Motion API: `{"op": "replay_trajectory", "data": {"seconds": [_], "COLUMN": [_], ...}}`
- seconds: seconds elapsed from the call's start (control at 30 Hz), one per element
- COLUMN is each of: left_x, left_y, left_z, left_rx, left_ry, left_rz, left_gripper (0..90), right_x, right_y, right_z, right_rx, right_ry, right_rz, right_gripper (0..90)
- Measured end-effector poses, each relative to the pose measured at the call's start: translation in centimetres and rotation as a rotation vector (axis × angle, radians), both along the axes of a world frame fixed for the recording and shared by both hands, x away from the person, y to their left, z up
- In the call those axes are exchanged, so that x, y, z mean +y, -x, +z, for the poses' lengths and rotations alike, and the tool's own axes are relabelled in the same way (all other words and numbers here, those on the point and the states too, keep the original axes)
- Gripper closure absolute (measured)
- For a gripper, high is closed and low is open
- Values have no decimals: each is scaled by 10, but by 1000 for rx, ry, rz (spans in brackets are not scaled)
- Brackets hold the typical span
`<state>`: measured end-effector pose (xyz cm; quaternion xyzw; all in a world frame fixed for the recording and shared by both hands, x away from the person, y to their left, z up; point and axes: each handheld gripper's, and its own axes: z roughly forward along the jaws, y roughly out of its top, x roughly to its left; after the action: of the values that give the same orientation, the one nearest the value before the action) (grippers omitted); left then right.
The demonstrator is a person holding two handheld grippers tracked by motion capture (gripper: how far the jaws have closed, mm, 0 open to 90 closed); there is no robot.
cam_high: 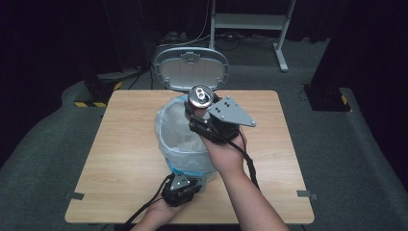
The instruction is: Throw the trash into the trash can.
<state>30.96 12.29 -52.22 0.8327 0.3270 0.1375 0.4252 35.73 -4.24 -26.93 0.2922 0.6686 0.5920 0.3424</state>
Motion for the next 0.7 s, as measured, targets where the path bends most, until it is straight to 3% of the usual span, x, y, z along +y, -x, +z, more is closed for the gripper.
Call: {"op": "replay_trajectory", "data": {"seconds": [0.13, 0.17, 0.27, 0.7], "left_x": [0, 0, 0, 0], "left_y": [0, 0, 0, 0], "left_z": [0, 0, 0, 0], "left_rx": [0, 0, 9, 11], "left_ry": [0, 1, 11, 13], "left_rz": [-1, -1, 0, -2], "left_gripper": [703, 702, 702, 694], "right_x": [1, 1, 1, -1], "right_y": [-2, -2, -3, -2], "right_z": [-1, -1, -1, 0], "right_rx": [5, -1, 1, 2], "right_ry": [3, 3, -3, 22], "right_rz": [1, -11, -3, -13], "right_gripper": [323, 255, 228, 239]}}
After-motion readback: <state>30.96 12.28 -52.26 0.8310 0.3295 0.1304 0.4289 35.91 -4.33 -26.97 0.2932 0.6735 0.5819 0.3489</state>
